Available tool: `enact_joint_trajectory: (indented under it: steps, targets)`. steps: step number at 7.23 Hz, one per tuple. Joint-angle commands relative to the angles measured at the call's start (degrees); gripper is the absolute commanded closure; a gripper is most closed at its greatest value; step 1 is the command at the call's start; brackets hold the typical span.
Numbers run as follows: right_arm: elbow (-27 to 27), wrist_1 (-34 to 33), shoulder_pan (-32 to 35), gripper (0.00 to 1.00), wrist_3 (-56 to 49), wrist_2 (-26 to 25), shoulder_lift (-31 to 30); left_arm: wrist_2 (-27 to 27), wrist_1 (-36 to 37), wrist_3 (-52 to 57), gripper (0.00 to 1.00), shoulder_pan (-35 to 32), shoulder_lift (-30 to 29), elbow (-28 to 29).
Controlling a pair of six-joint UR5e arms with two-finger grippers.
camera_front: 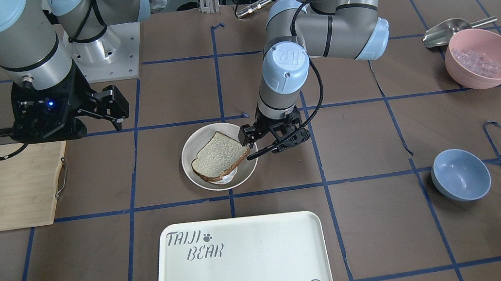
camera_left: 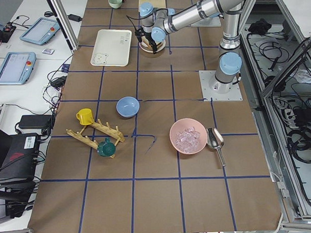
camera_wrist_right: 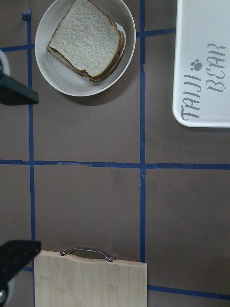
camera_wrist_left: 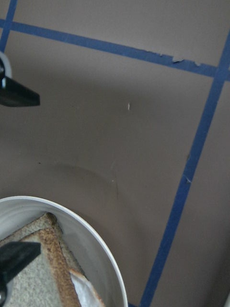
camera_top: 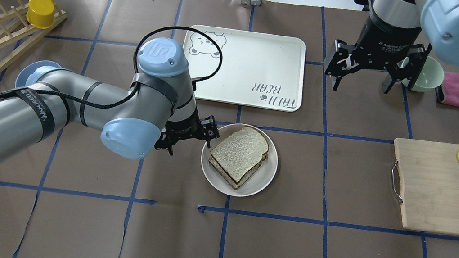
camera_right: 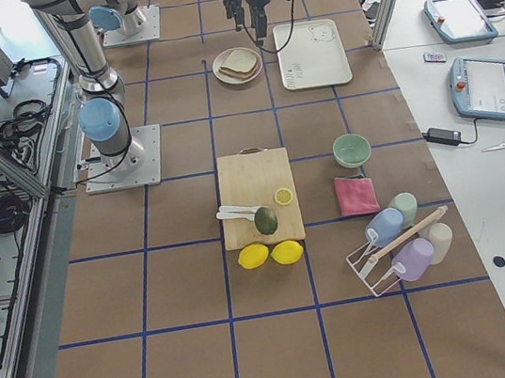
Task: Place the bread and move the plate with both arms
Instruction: 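Lower the left gripper and grip the white plate's rim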
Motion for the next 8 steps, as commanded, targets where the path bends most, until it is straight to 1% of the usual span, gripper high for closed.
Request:
enact_joint_trajectory:
  steps: [1, 2, 3, 4, 6, 8]
  targets:
    - [0.05, -0.09, 0.0, 0.0, -0.01, -0.04, 0.0, -2.58, 5.52, -0.67, 0.07, -0.86, -3.12, -2.21]
    - [0.13, -0.01, 0.0, 0.0, -0.01, -0.04, 0.0, -3.38, 5.72, -0.76, 0.09, -1.12, -3.49, -2.47]
    - [0.13, -0.01, 0.0, 0.0, -0.01, -0.04, 0.0, -3.13, 5.81, 0.02, 0.09, -1.12, -3.14, -2.47]
    - [0.13, -0.01, 0.0, 0.0, -0.01, -0.04, 0.0, -2.95, 5.63, 0.29, 0.09, -1.12, -1.57, -2.21]
    - [0.13, -0.01, 0.0, 0.0, -0.01, -0.04, 0.0, -1.29, 4.67, 0.29, 0.09, -1.12, -1.56, -2.56]
    - [0.13, 0.08, 0.0, 0.0, -0.01, -0.04, 0.0, -1.28, 3.79, 0.29, 0.1, -1.21, -1.82, -2.82]
